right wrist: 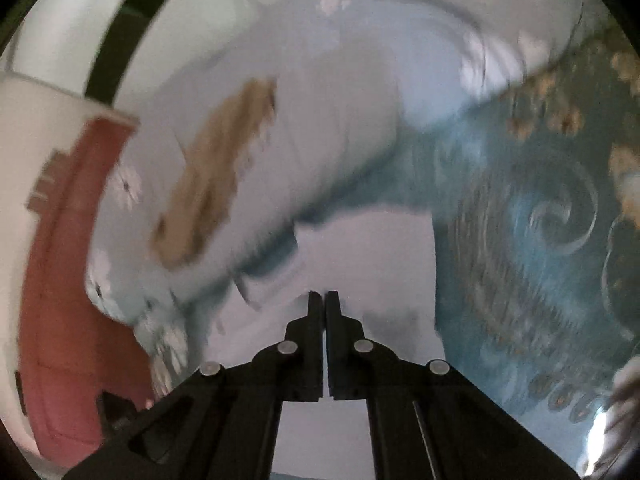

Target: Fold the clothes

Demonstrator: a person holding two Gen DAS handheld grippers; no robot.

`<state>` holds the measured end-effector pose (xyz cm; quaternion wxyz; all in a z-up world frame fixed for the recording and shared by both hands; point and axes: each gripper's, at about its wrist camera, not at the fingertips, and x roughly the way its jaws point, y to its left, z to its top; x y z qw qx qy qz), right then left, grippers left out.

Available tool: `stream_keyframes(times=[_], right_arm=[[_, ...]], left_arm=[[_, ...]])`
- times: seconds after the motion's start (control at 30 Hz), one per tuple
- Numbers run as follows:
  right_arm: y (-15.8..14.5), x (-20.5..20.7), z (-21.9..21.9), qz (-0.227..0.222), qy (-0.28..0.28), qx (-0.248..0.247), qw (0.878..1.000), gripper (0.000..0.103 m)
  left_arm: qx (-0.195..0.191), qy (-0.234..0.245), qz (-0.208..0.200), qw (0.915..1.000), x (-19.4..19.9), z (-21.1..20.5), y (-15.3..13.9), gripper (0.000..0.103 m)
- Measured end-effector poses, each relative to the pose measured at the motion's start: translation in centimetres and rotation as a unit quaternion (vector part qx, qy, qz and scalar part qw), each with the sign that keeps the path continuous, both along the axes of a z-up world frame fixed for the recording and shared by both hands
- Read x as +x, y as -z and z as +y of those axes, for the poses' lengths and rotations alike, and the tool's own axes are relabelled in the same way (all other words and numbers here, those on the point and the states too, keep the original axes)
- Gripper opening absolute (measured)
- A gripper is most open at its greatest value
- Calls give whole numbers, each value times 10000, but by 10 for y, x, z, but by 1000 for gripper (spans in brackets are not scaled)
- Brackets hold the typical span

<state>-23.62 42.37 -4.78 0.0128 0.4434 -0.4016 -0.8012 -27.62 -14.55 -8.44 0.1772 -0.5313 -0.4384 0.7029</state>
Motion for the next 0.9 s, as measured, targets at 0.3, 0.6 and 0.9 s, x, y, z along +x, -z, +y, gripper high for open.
stream_keyframes(times=[0.3,0.6,0.9], right_arm=[[33,-71,5,-700,115,368,9968,1],[63,-83,11,-825,71,411,9957,3],[40,-18,21,-397,-115,416,9983,58]], left_arm=[[-500,-216,-425,9976,-89,24,34,4],[-770,63,-299,9966,-93,33,50,36],[-1415,150,-350,9892,-6,15,37,64]])
